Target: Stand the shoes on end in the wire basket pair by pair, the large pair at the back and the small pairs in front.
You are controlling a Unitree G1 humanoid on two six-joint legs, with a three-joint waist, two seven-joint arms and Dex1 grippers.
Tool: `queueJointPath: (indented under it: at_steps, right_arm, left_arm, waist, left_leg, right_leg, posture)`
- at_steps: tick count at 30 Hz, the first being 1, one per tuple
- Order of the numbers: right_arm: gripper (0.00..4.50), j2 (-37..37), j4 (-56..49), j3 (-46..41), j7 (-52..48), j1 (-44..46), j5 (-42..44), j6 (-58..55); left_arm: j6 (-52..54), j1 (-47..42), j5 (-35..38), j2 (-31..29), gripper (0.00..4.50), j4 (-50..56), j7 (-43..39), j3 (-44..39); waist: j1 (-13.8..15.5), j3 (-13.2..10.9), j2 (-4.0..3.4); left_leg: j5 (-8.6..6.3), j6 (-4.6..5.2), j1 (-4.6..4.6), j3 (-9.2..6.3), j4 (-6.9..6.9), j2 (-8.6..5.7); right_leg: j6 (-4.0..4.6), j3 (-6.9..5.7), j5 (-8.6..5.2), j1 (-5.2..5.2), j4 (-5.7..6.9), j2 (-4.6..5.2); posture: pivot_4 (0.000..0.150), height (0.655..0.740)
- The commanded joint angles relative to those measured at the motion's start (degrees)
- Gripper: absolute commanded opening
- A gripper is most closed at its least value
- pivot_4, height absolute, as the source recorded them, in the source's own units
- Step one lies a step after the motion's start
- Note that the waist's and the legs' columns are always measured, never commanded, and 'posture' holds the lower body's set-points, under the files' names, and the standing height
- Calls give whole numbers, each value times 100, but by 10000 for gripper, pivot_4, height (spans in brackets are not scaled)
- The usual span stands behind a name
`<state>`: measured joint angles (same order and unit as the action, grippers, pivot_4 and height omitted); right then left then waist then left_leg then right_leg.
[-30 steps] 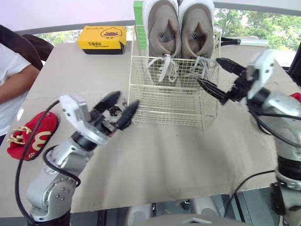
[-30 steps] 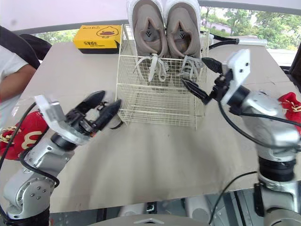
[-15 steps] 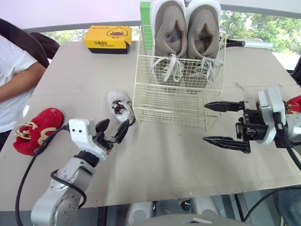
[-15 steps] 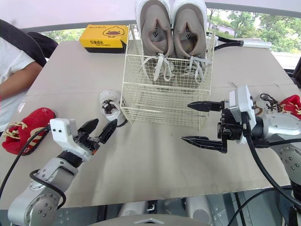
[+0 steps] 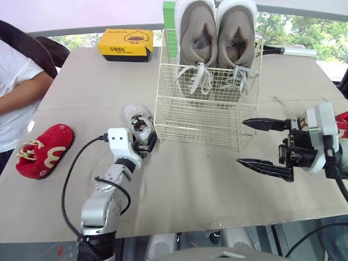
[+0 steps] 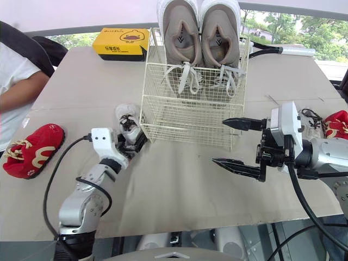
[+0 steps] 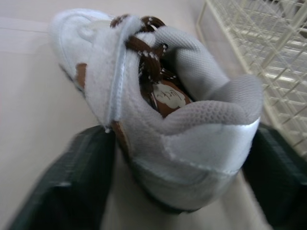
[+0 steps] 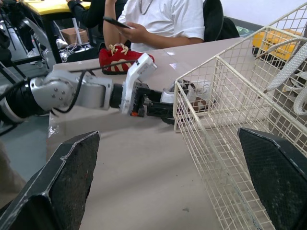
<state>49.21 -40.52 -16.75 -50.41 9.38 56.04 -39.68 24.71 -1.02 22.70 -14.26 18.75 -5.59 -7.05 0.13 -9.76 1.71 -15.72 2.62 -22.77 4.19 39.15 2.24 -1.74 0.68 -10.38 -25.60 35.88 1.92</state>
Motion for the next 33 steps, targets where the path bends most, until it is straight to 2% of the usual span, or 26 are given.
queueJointPath:
  at_steps: [1, 5, 7, 8, 10, 13, 15, 18, 22, 26, 29, 33]
  right_arm:
    - [45000, 58, -110, -161, 147, 153, 71, 112]
    - [45000, -16, 15, -75, 260, 326, 66, 148]
    - [45000, -125, 142, 3, 497, 598, 77, 123]
    - [45000, -226, 252, 27, 734, 863, 91, 112]
    - [45000, -315, 458, 59, 1012, 1267, 92, 42]
    - [45000, -399, 924, -2, 1265, 2264, 359, -25]
    - [45000, -375, 1149, -69, 1265, 2775, 485, -4]
    - [45000, 130, 1689, -168, 1108, 3712, 908, -456]
    - [45000, 1059, 2103, 125, 586, 4636, 808, -959]
    - [45000, 1799, 2356, 1263, -685, 5553, 573, -1803]
    - [45000, 1776, 2335, 2110, -1388, 5994, 430, -2304]
    - [45000, 1587, 2328, 3268, -1953, 6256, -429, -2499]
  left_arm:
    - [-561, -77, -59, 182, 24561, -62, -86, -173]
    - [-1123, -166, 86, 329, 10209, 188, -16, -730]
    - [-1229, -388, 190, 159, 5500, 499, 3, -1083]
    - [-1166, -657, 381, 9, 4797, 630, 11, -1301]
    - [-1093, -1112, 659, -245, 4797, 782, -83, -1523]
    - [-921, -1993, 1369, -1039, 4797, 1008, -1013, -1555]
    - [-747, -2237, 1814, -1374, 4797, 1095, -1496, -1492]
    - [-447, -2065, 2489, -1898, 4797, 1396, -2630, -1186]
    - [-228, -1587, 2758, -2654, 4797, 1627, -4165, -680]
    - [-711, -1615, 2147, -3178, 4797, 1450, -5611, 31]
    - [-1307, -2028, 1595, -3082, 4797, 903, -6244, 500]
    - [-1881, -2528, 1169, -2831, 4797, 336, -6859, 941]
  waist:
    - [23, 0, 1]
    - [43, -1, 5]
    - [40, -4, 9]
    - [38, -8, 16]
    - [54, -8, 16]
    - [79, -9, 18]
    - [63, -8, 15]
    - [52, -5, 2]
    - [51, -16, -13]
    - [49, -18, -17]
    - [35, -24, -26]
    - [25, -22, -26]
  left_leg:
    - [0, 0, -1, -2, 2, 0]
    - [0, 0, -3, 0, 4, 1]
    - [0, 0, -6, -1, 4, 3]
    - [0, 0, -6, -2, 4, 3]
    - [1, -1, -9, -6, 8, 3]
    - [2, -2, -11, -8, 15, 1]
    - [0, 0, -14, -4, 17, 0]
    - [-20, 33, -10, 15, 13, -3]
    - [-23, 33, -23, 26, -2, -3]
    - [-35, 47, -22, 22, -13, 1]
    - [-35, 47, -13, 23, -15, -1]
    - [-33, 47, -9, 28, 16, 1]
  right_leg:
    - [1, -1, 1, 0, 0, 0]
    - [1, 1, 1, 0, 0, 0]
    - [3, 0, 2, -2, 0, 0]
    - [3, -2, 2, -2, 0, -2]
    - [4, -7, 4, -2, 2, -10]
    - [6, -13, 5, -1, 5, -9]
    - [6, -10, 5, 0, 2, -2]
    - [-20, 6, 8, 4, -8, 9]
    - [-39, 8, 0, -19, -13, 12]
    - [-15, -5, -19, -21, -17, 4]
    - [-6, 0, -25, -17, -20, 4]
    - [-5, 9, -22, -13, -4, 6]
  posture:
    - [1500, 7400]
    - [1500, 7400]
    - [1500, 7400]
    - [1500, 7400]
    - [1500, 7400]
    - [1500, 7400]
    - [1500, 7400]
    - [1500, 7400]
    - [1500, 7400]
    - [1500, 7400]
    - [1500, 7400]
    - [1500, 7400]
